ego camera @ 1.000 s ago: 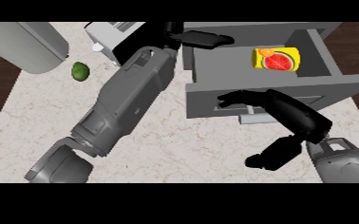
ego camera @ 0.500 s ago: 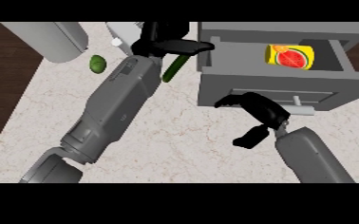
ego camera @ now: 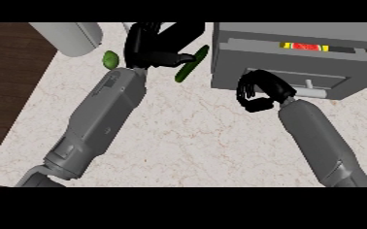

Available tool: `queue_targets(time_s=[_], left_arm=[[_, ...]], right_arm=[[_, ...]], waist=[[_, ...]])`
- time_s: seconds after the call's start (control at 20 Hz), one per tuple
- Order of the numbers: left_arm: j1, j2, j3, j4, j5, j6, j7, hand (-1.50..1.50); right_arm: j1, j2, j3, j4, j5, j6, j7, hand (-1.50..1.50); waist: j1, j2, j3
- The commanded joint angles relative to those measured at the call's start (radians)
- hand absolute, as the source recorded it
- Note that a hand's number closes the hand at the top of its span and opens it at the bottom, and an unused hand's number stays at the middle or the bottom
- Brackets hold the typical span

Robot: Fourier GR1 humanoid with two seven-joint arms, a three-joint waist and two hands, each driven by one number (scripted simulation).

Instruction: Pick up the cup, place it into the drawer and close the drawer

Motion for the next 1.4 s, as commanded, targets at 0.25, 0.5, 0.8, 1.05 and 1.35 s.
queue_targets(time_s=[0.25,0.5,0.8,1.05,1.35], left_arm=[[0.096,0.051,-0.017,-0.086,0.003,-0.069,0.021,-1.5],[0.103,0.095,-0.01,-0.109,0.016,-0.104,0.059,-1.5],[0.109,0.104,-0.017,-0.123,0.012,-0.127,0.061,-1.5],[0.138,0.104,-0.018,-0.135,0.018,-0.141,0.059,-1.5],[0.151,0.111,-0.021,-0.159,0.022,-0.167,0.057,-1.5]], right_arm=[[-0.231,-0.073,-0.182,0.256,-0.055,-0.103,-0.094,1.5],[-0.289,-0.121,-0.235,0.265,-0.104,-0.057,-0.053,1.5],[-0.302,-0.154,-0.245,0.242,-0.13,0.001,-0.046,1.5],[-0.301,-0.184,-0.269,0.209,-0.17,0.05,-0.032,1.5],[-0.271,-0.21,-0.271,0.182,-0.188,0.095,-0.039,1.5]], waist=[[0.057,0.022,0.004],[0.084,0.024,0.003],[0.097,0.037,0.002],[0.114,0.035,0.0],[0.121,0.034,0.001]])
